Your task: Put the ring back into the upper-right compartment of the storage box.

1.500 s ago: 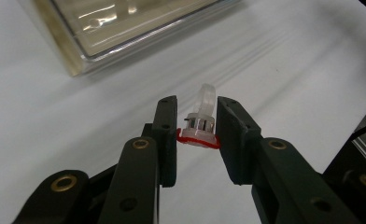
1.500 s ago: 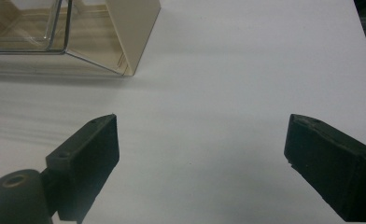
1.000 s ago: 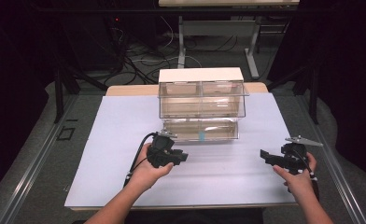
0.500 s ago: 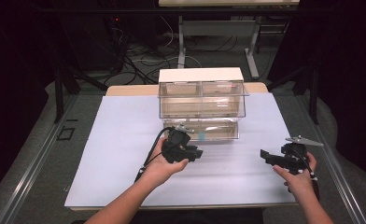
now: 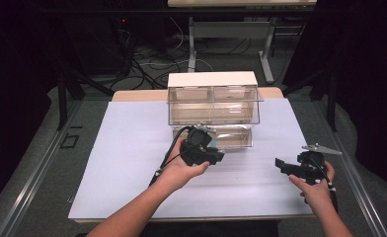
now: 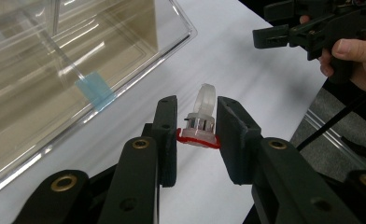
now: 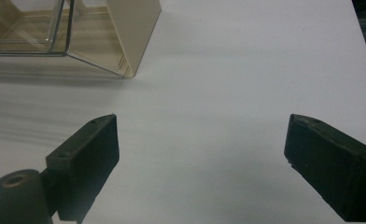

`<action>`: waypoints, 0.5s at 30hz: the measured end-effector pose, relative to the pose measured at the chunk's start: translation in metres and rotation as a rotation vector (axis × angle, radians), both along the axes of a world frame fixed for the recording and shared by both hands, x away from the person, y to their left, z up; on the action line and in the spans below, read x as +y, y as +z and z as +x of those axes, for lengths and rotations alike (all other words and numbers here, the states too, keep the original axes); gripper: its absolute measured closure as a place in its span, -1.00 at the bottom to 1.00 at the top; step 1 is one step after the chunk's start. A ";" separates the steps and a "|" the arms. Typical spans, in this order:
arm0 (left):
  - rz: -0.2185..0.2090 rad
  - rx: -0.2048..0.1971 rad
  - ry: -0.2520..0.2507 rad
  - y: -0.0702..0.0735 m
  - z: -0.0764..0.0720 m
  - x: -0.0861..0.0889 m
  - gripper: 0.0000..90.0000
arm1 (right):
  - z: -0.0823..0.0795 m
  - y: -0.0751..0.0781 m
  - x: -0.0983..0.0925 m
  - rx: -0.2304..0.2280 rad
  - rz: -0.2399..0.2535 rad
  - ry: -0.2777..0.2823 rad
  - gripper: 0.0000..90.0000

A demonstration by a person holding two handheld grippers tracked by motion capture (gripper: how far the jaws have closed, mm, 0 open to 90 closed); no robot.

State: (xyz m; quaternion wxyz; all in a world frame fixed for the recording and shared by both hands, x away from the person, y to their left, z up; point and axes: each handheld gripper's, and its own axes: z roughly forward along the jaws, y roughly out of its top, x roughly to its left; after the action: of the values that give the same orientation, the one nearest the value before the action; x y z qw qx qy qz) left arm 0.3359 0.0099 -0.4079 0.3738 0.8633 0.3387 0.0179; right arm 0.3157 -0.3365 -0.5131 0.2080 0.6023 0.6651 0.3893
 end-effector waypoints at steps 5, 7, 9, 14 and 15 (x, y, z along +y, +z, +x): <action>0.000 -0.002 0.002 0.009 0.000 -0.006 0.56 | 0.000 0.000 0.000 0.000 -0.005 -0.003 -0.78; -0.005 -0.004 0.000 0.012 0.001 -0.009 0.55 | 0.000 0.000 0.000 -0.002 -0.002 -0.004 -0.78; -0.004 -0.004 0.002 0.015 0.001 -0.011 0.56 | 0.000 0.000 0.000 -0.004 -0.002 -0.005 -0.78; -0.006 -0.010 0.004 0.022 0.001 -0.015 0.56 | 0.000 0.000 0.000 0.000 -0.001 0.001 -0.78; -0.004 -0.011 -0.001 0.023 0.002 -0.015 0.55 | 0.000 0.000 0.000 -0.002 -0.003 -0.003 -0.78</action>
State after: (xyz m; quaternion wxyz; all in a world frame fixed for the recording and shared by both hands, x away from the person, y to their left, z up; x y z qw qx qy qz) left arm 0.3378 -0.0052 -0.3847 0.3776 0.8625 0.3362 0.0218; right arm 0.3156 -0.3365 -0.5130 0.2103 0.6025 0.6646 0.3886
